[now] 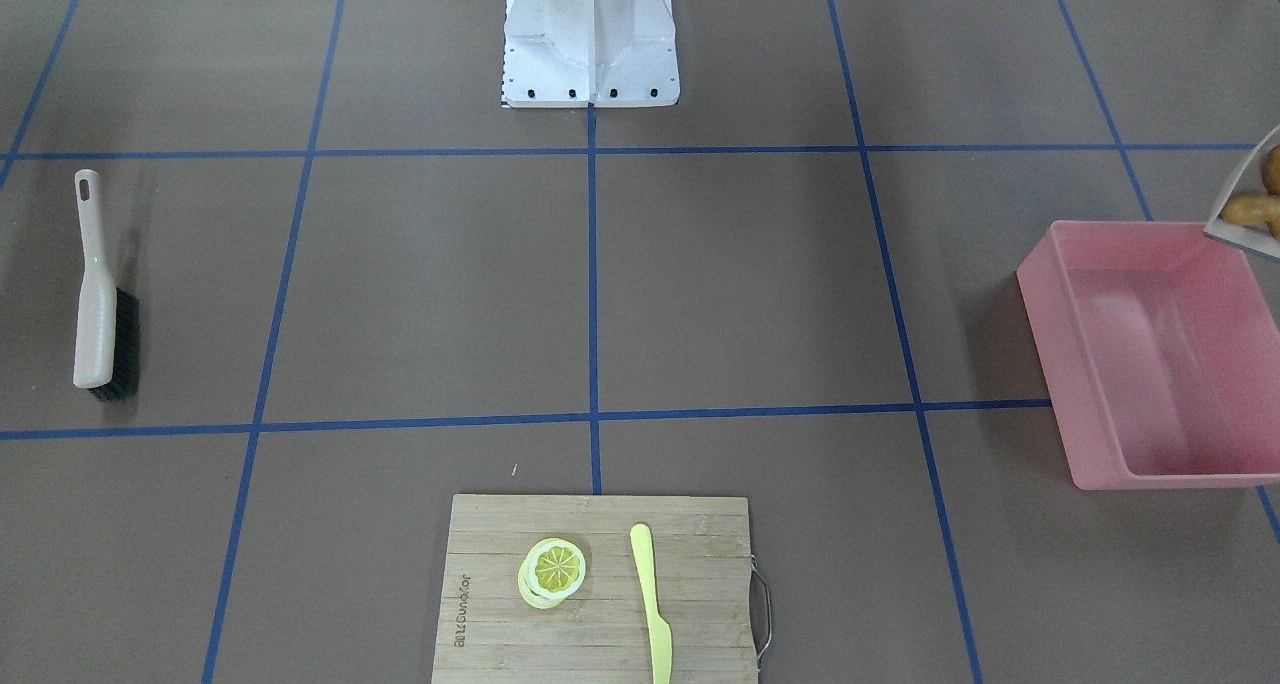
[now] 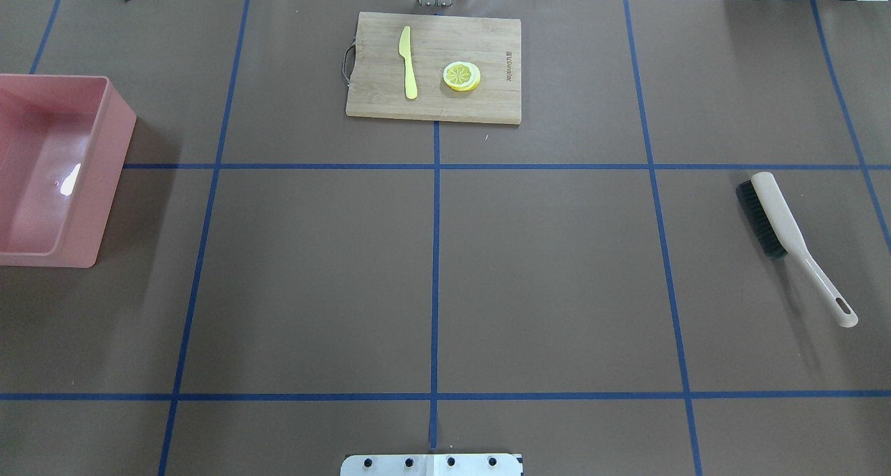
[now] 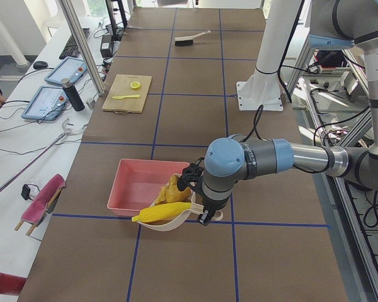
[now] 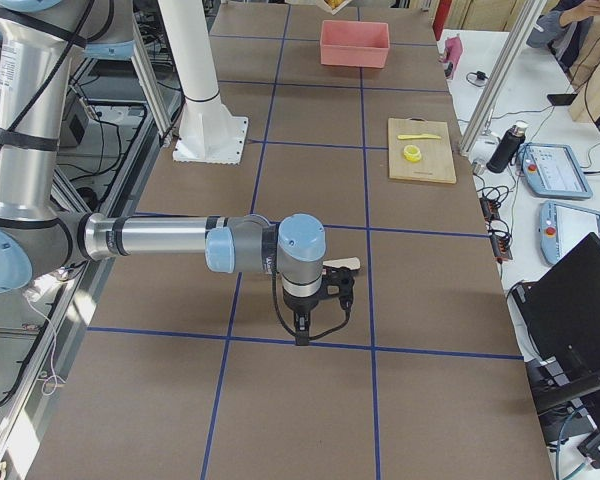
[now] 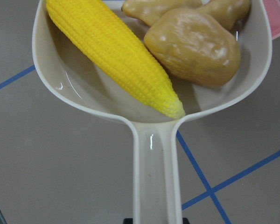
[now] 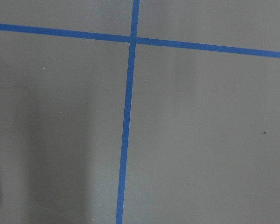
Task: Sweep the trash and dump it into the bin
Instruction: 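Tip the dustpan over the pink bin with the left gripper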
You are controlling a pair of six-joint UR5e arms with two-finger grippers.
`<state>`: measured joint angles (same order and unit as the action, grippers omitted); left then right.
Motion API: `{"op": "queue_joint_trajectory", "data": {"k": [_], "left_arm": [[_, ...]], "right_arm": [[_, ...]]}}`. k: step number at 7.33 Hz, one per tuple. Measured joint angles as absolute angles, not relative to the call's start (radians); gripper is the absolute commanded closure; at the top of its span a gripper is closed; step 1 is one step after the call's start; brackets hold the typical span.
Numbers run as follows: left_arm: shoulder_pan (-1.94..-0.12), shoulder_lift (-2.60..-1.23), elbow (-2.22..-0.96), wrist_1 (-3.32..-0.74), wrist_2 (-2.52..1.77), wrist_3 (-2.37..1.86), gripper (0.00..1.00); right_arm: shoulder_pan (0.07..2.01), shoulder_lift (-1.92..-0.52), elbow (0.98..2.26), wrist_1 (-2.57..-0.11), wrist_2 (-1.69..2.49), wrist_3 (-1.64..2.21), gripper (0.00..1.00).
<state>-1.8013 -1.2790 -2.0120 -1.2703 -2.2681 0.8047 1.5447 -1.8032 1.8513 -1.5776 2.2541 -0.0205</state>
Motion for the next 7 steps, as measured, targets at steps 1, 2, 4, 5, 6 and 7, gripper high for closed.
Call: {"op": "queue_joint_trajectory", "data": {"k": [1, 2, 4, 5, 6, 7], "left_arm": [[-1.756, -1.304, -2.010, -1.259, -2.228, 0.803, 1.00], [-1.707, -1.331, -2.002, -1.255, -2.187, 0.800, 1.00], [-1.618, -1.397, -1.981, -1.249, -2.125, 0.799, 1.00], [-1.572, -1.432, -1.979, -1.238, -2.088, 0.804, 1.00], [-1.534, -1.460, -1.978, -1.216, -2.062, 0.806, 1.00], [-1.510, -1.481, -1.978, -1.195, -2.044, 0.809, 1.00]], "right_arm": [[1.545, -1.805, 1.850, -1.581, 2.255, -0.018, 0.00], [1.545, -1.806, 1.849, -1.582, 2.256, -0.017, 0.00], [1.545, -1.807, 1.849, -1.582, 2.257, -0.017, 0.00], [1.545, -1.807, 1.850, -1.582, 2.257, -0.015, 0.00], [1.545, -1.809, 1.850, -1.583, 2.257, -0.015, 0.00], [1.545, -1.812, 1.849, -1.583, 2.257, -0.014, 0.00]]}}
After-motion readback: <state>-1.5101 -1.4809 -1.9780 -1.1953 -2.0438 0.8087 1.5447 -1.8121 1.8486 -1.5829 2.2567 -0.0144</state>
